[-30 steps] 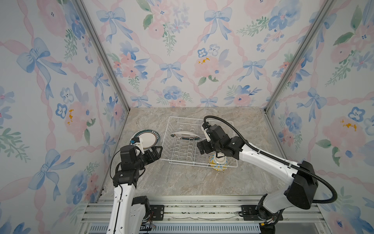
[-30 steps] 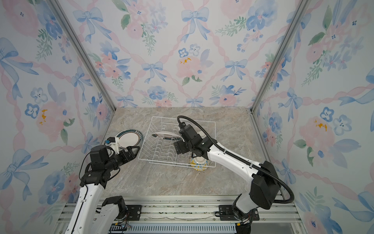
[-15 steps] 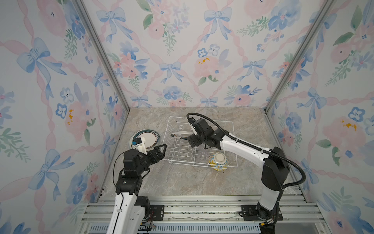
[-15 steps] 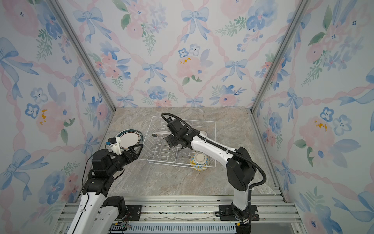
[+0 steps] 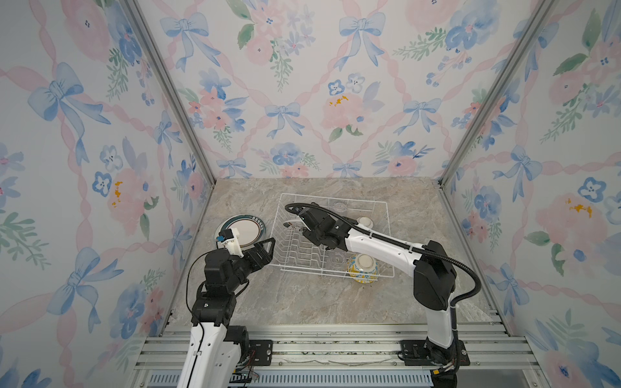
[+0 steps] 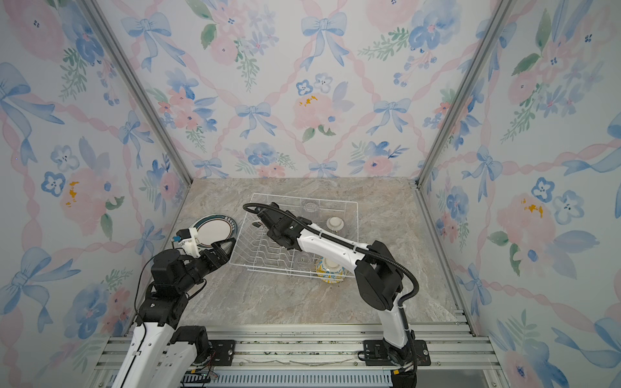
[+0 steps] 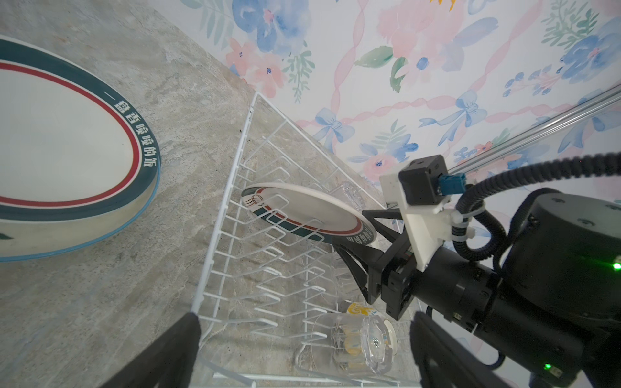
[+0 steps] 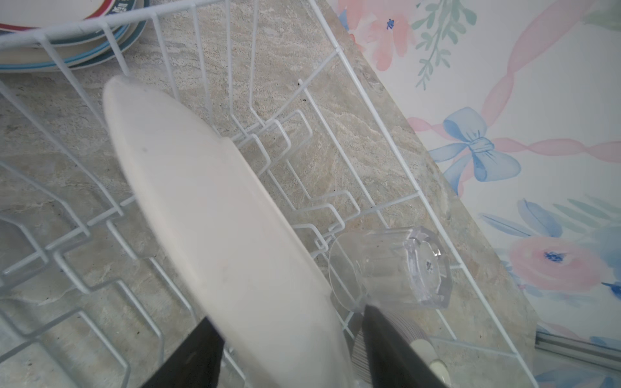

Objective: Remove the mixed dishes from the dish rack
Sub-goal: 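Open the left gripper and lift off while the right gripper reaches to the white plates, then close the right gripper on the rim of the next green-rimmed plate in the rack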

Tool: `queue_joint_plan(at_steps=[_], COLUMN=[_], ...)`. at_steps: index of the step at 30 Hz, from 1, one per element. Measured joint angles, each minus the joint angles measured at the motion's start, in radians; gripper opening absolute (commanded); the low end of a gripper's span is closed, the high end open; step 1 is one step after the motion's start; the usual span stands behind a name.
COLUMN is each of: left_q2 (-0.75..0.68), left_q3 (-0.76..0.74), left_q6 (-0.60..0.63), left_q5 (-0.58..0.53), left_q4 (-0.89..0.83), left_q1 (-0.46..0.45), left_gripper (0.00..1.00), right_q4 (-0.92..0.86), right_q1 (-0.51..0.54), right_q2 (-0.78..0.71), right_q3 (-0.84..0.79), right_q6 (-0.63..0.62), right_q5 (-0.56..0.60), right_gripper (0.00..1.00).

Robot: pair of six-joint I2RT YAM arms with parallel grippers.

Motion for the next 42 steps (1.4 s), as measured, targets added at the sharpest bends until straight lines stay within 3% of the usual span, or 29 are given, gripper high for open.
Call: queue_joint_plan(at_steps=[18,42], left_q2=[-0.051,-0.051], left_q3=[-0.028,-0.059], left_q6=[-0.034,-0.045], left_q5=[-0.045,-0.060], left_q4=[0.000,0.000], left_q1=[-0.006,-0.012], left_gripper=[0.98,0.98], right_q4=[0.060,0.081], right_q1=[0.014,0.005], right_q2=[0.011,-0.009], right_q3=[-0.001,-0.019], right_q6=[-0.069,-0.058], right_q5=[0.054,0.040], right_gripper=[0.39,0.27])
